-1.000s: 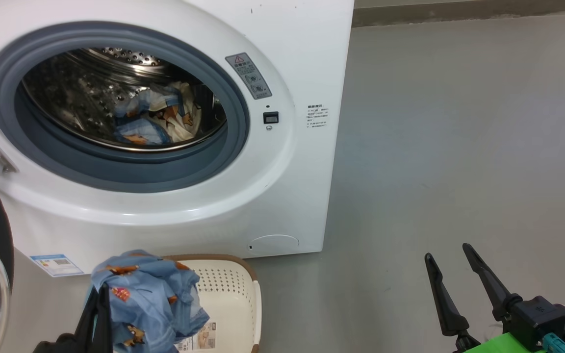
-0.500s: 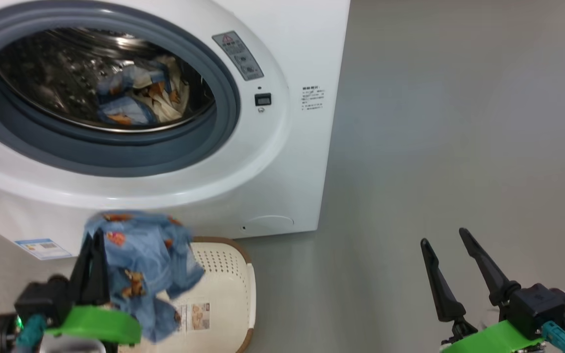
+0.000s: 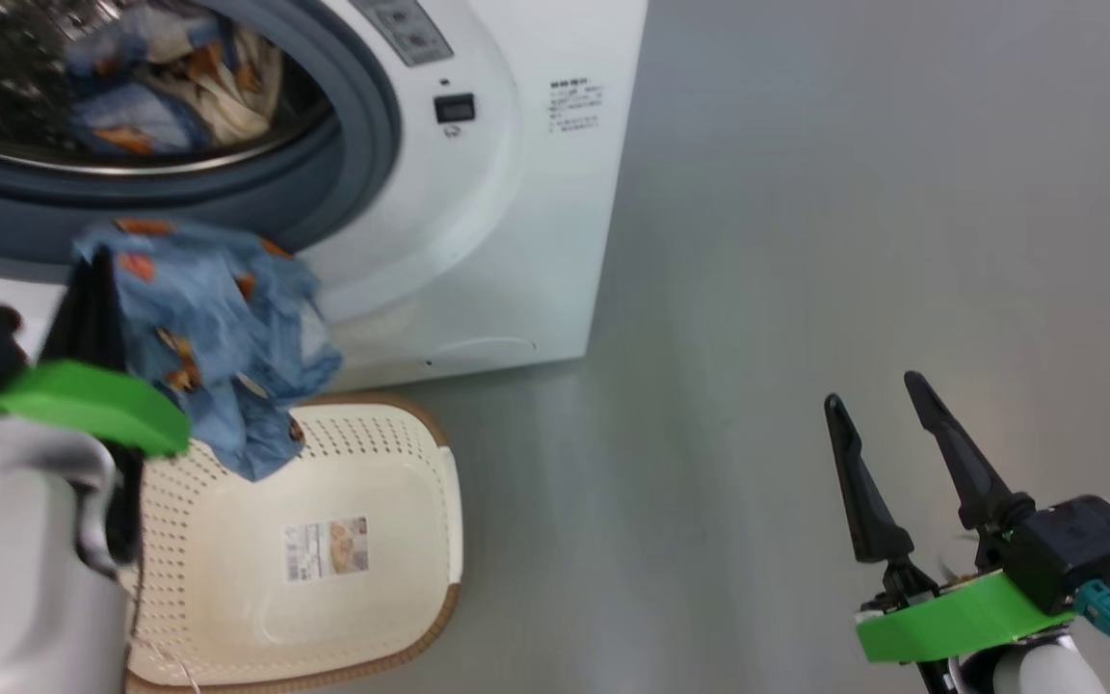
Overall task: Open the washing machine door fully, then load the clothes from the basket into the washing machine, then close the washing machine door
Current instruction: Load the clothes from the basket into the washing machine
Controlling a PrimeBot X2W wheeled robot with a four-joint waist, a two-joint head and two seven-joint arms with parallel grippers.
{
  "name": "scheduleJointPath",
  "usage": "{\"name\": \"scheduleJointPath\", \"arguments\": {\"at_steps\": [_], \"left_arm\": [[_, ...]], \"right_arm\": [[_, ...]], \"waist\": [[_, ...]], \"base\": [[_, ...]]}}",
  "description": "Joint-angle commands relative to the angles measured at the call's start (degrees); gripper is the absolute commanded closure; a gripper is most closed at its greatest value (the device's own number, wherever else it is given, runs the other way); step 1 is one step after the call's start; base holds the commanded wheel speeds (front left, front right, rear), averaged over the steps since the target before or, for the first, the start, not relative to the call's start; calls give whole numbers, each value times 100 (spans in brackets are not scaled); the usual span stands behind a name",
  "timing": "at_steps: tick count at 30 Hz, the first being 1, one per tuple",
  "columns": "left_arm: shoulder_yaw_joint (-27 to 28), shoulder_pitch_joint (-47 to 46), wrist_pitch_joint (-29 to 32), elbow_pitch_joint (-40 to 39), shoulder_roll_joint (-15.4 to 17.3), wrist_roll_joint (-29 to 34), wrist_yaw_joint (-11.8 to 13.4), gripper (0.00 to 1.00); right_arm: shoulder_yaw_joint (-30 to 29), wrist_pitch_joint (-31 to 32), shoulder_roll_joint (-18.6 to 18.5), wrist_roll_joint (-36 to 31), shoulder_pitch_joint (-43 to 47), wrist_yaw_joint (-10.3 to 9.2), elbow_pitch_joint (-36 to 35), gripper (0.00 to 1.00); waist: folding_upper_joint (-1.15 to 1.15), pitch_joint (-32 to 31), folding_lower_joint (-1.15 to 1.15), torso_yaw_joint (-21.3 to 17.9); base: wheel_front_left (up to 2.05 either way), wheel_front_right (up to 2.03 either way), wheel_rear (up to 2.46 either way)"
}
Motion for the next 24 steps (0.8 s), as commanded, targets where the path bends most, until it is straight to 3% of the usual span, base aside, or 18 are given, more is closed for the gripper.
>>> {"name": "scheduleJointPath", "arguments": {"at_steps": [1,16,24], "left_arm": [[232,-333,56,-14,291,-68,-58,100],[353,-2648,1296,1234,1250,-405,-417,100],[417,-3596,1878,1367,1694,-527,-425,100]], "right_arm": [[136,-63,-4,68,-167,9,-132,0],[245,-197,46,308,-769,9,48,0],[286,-198,53,552,-934,9,-45,0]], "waist": [[0,520,0,-308],[0,1551,0,-1058],[0,2049,0,-1362]], "base": [[0,0,0],[0,0,0],[0,0,0]]}}
